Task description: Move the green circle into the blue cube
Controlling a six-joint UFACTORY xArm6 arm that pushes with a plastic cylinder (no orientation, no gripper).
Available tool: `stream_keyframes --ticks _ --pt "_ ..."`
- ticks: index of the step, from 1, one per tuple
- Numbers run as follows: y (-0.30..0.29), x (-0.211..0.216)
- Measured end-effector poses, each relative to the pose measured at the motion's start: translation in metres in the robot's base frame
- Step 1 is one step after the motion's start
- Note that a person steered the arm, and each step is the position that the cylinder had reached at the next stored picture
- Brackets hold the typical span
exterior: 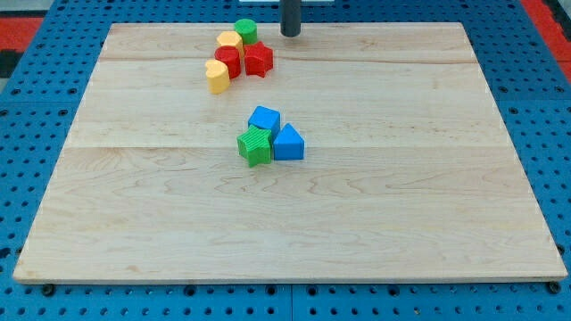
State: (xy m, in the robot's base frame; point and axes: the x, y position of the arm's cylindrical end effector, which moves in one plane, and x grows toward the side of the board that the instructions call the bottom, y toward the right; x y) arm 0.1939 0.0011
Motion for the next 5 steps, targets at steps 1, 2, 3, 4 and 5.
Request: stream_keyframes --ticks 1,2,3,4,5 --pt "-0.038 -0.002" --pt "-0.092 -0.001" --pt "-0.127 -0.003" --pt "-0.148 0.0" --pt "-0.154 0.008"
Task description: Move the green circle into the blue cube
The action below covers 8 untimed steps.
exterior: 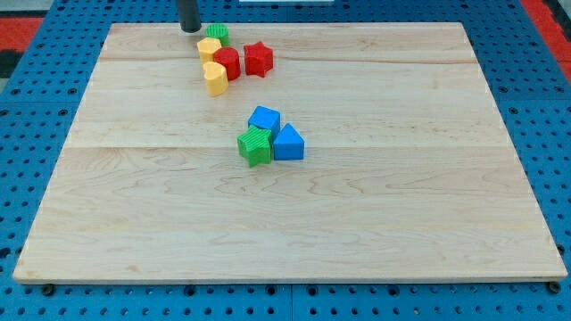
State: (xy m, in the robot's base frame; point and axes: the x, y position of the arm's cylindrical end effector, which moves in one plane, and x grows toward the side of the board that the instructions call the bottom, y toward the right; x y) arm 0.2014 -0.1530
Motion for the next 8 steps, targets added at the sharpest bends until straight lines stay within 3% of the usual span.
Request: stream_keyframes --ticks 3,6,8 --pt "0.049 0.021" --pt "0.147 0.031" --pt "0.209 0.083"
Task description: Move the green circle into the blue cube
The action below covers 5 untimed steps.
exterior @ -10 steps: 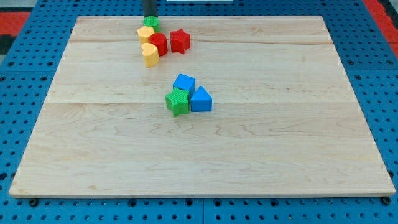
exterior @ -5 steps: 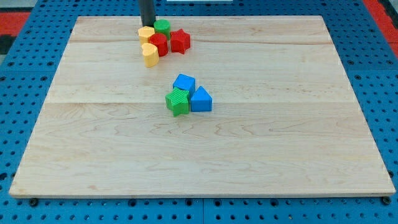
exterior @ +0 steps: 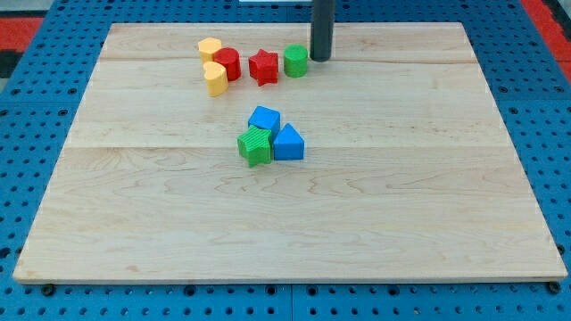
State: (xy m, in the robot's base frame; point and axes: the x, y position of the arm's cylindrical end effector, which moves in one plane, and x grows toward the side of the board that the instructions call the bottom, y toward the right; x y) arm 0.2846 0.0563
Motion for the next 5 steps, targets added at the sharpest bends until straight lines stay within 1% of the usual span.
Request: stream_keyframes --ticks 1,2,3,4,5 --pt "0.013 0.006" --pt "0.011 -0.041" --pt "-0.045 -0.061" --pt "-0.063 -0.027" --pt "-0.041 0.019"
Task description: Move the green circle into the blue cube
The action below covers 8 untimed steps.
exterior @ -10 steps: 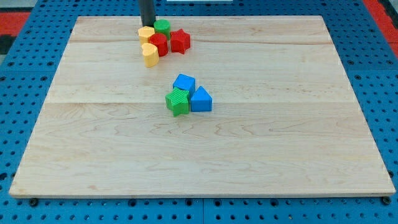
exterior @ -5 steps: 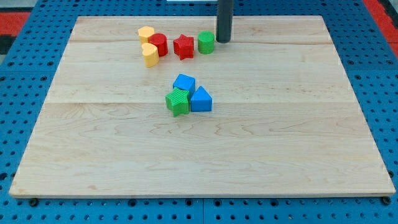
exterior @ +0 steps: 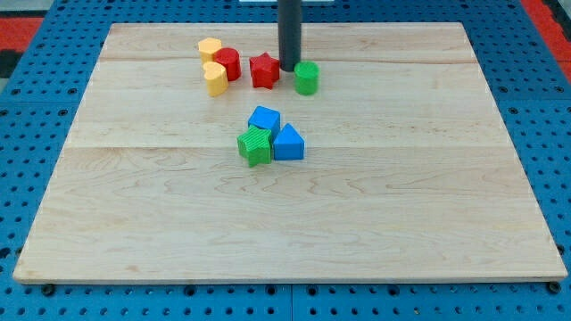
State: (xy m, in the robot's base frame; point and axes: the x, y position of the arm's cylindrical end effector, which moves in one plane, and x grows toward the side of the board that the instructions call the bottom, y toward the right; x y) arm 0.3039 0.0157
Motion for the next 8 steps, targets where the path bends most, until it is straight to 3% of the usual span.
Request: stream_keyframes --ticks 3,5,8 --pt "0.062 -0.004" --pt "0.065 0.051" --pt "0.043 0.034"
